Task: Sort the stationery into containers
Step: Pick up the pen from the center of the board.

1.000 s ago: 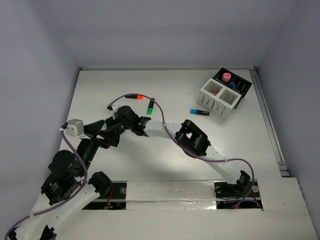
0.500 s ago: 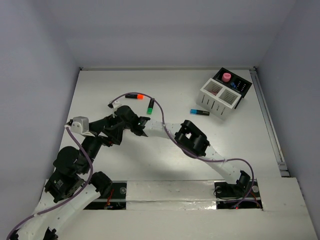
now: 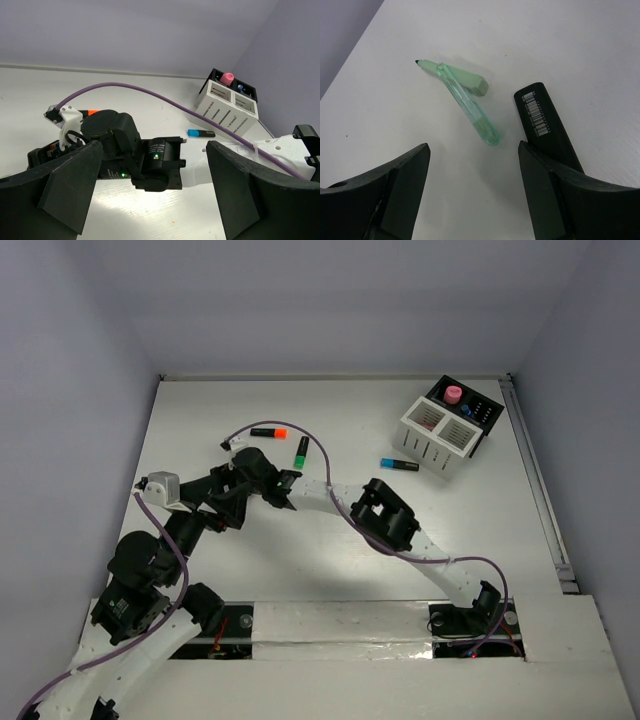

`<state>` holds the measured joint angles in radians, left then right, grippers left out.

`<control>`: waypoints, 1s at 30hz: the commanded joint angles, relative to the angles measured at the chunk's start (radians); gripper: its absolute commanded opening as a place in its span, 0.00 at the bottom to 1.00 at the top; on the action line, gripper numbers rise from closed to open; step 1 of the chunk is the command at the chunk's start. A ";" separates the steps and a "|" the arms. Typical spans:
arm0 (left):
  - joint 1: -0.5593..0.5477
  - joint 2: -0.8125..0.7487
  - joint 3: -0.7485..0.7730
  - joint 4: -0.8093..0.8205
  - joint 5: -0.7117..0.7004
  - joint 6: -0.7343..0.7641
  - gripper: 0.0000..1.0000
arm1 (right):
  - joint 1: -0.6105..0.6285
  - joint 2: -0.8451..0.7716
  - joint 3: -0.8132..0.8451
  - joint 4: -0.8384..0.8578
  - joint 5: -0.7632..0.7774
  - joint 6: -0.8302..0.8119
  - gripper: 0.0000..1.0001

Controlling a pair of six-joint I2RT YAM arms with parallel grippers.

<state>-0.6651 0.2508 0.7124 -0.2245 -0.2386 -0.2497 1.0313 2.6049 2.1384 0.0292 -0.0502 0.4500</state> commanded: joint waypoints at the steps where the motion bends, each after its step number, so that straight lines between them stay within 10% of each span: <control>1: 0.009 0.010 -0.007 0.057 0.015 0.013 0.82 | -0.008 0.041 -0.014 0.009 -0.072 0.004 0.77; 12: 0.018 -0.002 -0.007 0.056 0.025 0.015 0.82 | -0.028 0.093 0.075 -0.018 -0.143 -0.023 0.73; 30: 0.027 -0.058 -0.010 0.054 0.041 0.010 0.81 | -0.037 0.089 0.078 -0.060 -0.203 -0.065 0.36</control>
<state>-0.6437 0.2047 0.7109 -0.2207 -0.2142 -0.2443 0.9943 2.6923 2.2559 -0.0017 -0.2234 0.4114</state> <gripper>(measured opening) 0.817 0.378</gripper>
